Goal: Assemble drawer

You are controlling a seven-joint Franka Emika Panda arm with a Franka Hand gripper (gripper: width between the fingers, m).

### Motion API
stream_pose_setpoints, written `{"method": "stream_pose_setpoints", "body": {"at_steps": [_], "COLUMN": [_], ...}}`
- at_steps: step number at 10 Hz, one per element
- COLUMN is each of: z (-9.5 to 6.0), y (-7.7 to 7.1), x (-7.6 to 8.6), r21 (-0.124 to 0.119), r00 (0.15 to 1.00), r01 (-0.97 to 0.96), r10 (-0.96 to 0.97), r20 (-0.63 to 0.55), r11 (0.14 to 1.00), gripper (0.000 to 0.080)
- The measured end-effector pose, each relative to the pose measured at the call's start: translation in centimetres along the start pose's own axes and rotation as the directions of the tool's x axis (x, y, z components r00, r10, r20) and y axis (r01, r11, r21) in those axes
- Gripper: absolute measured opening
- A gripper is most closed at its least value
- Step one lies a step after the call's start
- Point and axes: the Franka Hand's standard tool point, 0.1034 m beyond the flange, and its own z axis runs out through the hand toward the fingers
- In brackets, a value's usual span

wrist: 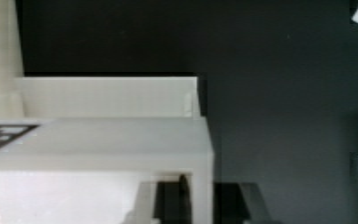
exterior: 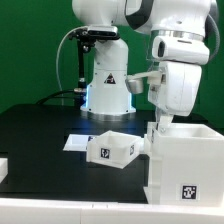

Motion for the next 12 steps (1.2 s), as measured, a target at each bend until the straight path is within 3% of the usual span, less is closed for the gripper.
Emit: {"method": "stream_pose_setpoints", "body": {"at_steps": [2, 4, 5, 6, 7, 8, 10, 11, 12], "z": [0.0, 0.1, 0.1, 0.1, 0.0, -0.5, -2.7, -4.1, -5.1], "y": [0.0, -0.1, -0.1, -0.1, 0.0, 0.2, 0.6, 0.7, 1.1], "x": [-0.1, -0.1, -0.2, -0.2, -0.2, -0.2, -0.4, -0.9, -1.9], "r21": [0.001, 0.002, 0.002, 0.002, 0.002, -0.004, -0.023, -0.020, -0.033], "r00": [1.000, 1.000, 1.000, 1.000, 1.000, 1.000, 1.000, 1.000, 1.000], "r01": [-0.001, -0.002, -0.002, -0.003, -0.001, 0.005, 0.000, -0.005, 0.006], "r10": [0.001, 0.002, 0.002, 0.003, 0.001, -0.005, 0.000, 0.005, -0.006], "r20": [0.000, 0.001, 0.001, 0.001, 0.001, 0.001, 0.000, 0.007, 0.009], "r11": [1.000, 1.000, 1.000, 1.000, 1.000, 1.000, 1.000, 1.000, 0.999], "gripper": [0.0036, 0.0363, 0.0363, 0.0541, 0.0541, 0.0630, 0.0644, 0.0649, 0.0649]}}
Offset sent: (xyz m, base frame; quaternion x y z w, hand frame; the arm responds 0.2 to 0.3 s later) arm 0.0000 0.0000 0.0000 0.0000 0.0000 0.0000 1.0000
